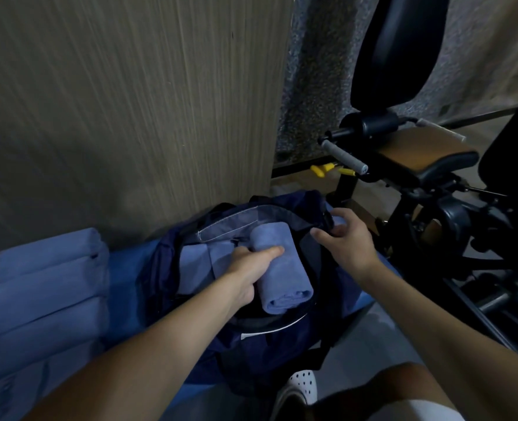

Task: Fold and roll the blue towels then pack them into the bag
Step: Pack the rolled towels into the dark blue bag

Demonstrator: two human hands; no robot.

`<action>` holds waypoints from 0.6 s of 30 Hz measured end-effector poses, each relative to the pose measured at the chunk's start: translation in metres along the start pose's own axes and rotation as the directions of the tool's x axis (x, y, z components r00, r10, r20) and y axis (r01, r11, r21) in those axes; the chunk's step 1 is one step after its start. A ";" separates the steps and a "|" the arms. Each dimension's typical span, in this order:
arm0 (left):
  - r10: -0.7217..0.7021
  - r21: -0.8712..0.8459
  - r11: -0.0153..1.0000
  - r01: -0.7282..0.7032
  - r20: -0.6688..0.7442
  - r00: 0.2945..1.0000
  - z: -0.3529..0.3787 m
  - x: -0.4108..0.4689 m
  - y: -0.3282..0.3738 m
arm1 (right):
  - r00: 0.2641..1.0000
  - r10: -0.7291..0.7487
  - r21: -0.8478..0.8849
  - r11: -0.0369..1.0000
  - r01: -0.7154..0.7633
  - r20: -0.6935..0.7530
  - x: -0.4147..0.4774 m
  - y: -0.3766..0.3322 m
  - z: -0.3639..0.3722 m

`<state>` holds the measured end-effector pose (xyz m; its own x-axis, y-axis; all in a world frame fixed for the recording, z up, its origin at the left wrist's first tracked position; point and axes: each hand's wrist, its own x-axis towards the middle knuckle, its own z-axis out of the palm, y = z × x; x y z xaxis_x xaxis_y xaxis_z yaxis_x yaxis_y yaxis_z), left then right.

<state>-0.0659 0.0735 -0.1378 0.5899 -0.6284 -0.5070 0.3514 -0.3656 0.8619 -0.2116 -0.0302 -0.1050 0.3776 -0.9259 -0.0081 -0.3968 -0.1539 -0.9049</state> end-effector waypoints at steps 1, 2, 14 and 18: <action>0.016 -0.002 1.000 -0.016 -0.004 1.000 0.004 0.003 0.001 | 1.000 -0.003 0.012 1.000 0.003 0.000 0.003 0.000 0.001; 0.030 -0.001 1.000 -0.030 -0.004 1.000 0.008 0.005 0.003 | 1.000 -0.012 0.042 0.999 0.012 0.005 0.005 0.000 0.000; 0.410 0.124 0.909 -0.399 -0.086 0.908 0.036 0.013 -0.016 | 0.982 -0.145 0.158 0.974 0.163 -0.124 0.009 0.016 -0.015; 0.584 0.270 0.751 -0.603 0.155 0.797 0.022 0.012 -0.021 | 0.987 -0.110 0.193 0.972 0.131 -0.120 0.011 0.023 -0.016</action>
<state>-0.0828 0.0585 -0.1619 0.5627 -0.8205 0.1005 -0.2885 -0.0810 0.9540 -0.2300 -0.0499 -0.1193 0.3160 -0.9380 0.1422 -0.1751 -0.2050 -0.9630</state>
